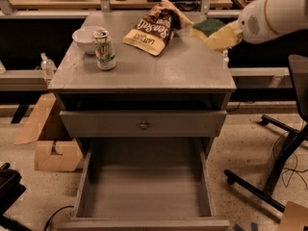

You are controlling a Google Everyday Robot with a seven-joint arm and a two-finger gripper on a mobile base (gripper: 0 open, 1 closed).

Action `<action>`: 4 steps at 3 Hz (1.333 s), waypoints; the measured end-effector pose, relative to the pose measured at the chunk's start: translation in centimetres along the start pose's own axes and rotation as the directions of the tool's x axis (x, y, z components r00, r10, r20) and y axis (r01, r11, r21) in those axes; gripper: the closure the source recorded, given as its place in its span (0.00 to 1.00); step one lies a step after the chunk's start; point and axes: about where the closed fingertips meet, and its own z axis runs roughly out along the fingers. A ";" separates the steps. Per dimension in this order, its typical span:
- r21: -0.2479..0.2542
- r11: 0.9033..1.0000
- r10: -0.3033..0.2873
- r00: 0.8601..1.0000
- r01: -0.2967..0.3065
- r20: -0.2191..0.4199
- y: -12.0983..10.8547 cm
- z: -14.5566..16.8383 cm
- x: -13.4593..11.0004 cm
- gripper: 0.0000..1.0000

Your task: Place sponge into middle drawer

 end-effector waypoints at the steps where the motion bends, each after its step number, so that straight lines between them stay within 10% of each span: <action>1: -0.095 0.995 -0.017 0.994 0.027 0.106 7.1 0.1 3.9 1.00; 3: -0.323 0.944 -0.043 0.995 0.069 0.088 16.9 3.5 14.4 1.00; 4: -0.323 0.944 -0.043 0.995 0.069 0.088 16.9 3.5 14.5 1.00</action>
Offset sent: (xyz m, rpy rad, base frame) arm -0.1540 0.0955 -0.1659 0.1745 0.0115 0.3349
